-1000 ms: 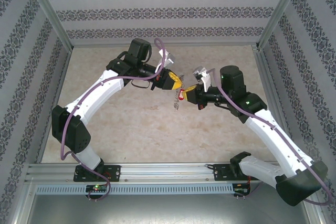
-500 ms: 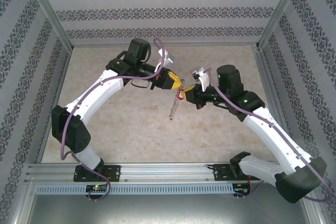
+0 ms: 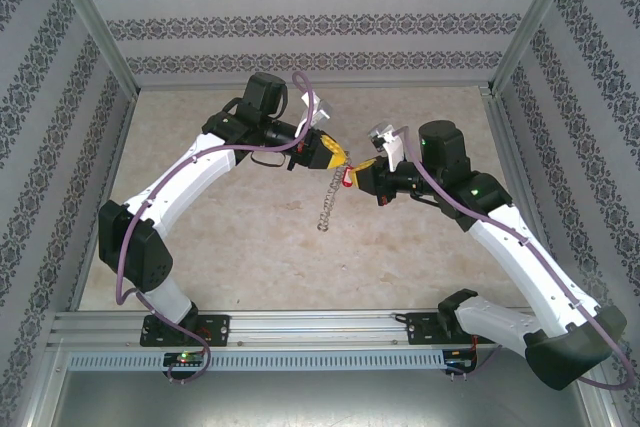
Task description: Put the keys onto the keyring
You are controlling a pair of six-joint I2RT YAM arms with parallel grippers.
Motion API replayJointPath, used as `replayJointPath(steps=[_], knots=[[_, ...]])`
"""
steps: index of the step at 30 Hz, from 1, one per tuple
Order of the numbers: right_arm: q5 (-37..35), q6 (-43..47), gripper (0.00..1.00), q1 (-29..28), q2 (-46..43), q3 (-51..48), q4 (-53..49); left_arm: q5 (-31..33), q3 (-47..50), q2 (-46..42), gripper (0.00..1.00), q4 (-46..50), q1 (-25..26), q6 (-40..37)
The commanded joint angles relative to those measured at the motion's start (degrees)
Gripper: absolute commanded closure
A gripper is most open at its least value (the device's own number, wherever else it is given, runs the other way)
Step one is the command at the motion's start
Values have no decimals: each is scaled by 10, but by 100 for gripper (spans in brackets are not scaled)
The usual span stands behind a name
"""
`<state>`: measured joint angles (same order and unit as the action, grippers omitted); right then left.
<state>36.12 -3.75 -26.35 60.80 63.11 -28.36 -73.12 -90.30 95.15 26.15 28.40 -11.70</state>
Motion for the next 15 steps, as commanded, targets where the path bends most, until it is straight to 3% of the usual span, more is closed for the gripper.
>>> replayJointPath(steps=[1, 15], knots=[[-6, 18, 100, 5, 2, 29, -14, -9, 11, -12, 100, -50, -2, 18], [-40, 50, 100, 1, 15, 90, -78, -13, 16, -14, 100, -53, -3, 18]])
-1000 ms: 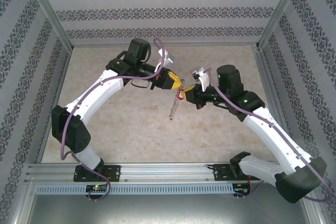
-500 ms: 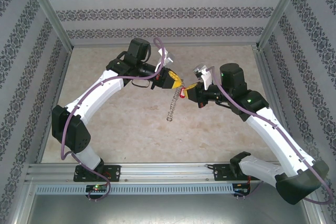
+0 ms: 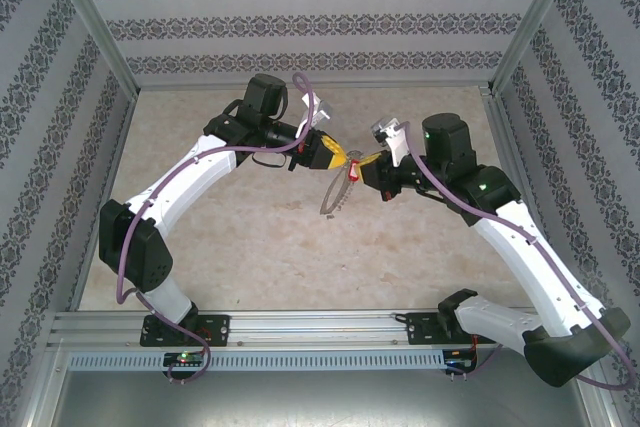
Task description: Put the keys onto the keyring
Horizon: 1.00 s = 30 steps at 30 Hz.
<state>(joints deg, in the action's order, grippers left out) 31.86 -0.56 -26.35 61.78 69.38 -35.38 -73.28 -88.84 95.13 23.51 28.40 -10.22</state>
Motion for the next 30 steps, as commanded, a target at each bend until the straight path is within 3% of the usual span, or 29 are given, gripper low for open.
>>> replayJointPath(steps=[1, 22, 30], knots=[[2, 19, 100, 1, 7, 32, -11, -12, 1, -14, 100, -27, -3, 3], [-5, 39, 100, -15, 49, 83, -32, -16, 0, -7, 100, -23, -3, 3], [-10, 49, 100, -15, 70, 134, -58, 16, 18, -8, 98, -54, -3, 29]])
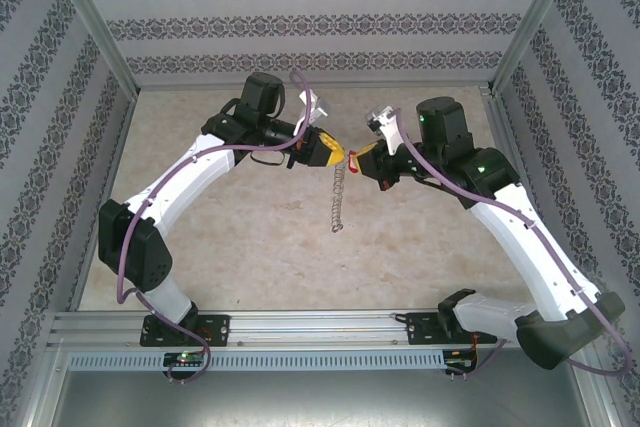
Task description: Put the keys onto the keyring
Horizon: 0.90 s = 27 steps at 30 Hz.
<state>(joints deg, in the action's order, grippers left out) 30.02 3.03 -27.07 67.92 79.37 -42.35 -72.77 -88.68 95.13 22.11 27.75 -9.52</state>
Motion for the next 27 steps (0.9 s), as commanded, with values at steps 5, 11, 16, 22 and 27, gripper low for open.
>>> replayJointPath(steps=[5, 11, 16, 22, 27], knots=[[-4, 22, 100, -8, 38, 61, -12, 65, 51, -24, 79, -117, -8, 81], [-12, 31, 100, -7, 89, 102, -39, 156, 130, -66, 64, -252, -55, 192], [-15, 34, 100, -7, 136, 135, -57, 250, 205, -124, 49, -339, -95, 257], [-10, 36, 100, -7, 214, 178, -70, 372, 234, -177, 44, -311, -113, 258], [-17, 50, 100, -5, 288, 226, -96, 419, 246, -207, 44, -278, -126, 257]])
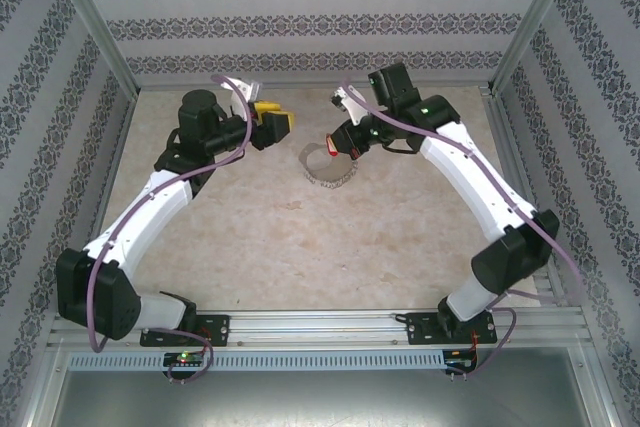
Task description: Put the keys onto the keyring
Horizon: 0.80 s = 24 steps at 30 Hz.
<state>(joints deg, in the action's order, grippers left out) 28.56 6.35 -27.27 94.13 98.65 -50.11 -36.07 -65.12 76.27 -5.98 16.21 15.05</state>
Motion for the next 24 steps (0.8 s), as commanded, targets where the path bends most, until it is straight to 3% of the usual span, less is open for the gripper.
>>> replayJointPath(steps=[1, 8, 17, 20, 24], knots=[[-1, 16, 100, -3, 39, 41, -22, 53, 12, -23, 44, 6, -11, 10], [9, 16, 100, -2, 136, 124, -39, 59, 27, -40, 44, 9, -13, 11], [17, 9, 100, 10, 305, 352, -109, 64, 22, -38, 44, 13, -15, 17], [20, 1, 100, 18, 318, 346, -98, 66, 23, -36, 44, 14, -15, 18], [6, -6, 100, 37, 299, 260, -52, 62, 26, -28, 44, 4, -15, 28]])
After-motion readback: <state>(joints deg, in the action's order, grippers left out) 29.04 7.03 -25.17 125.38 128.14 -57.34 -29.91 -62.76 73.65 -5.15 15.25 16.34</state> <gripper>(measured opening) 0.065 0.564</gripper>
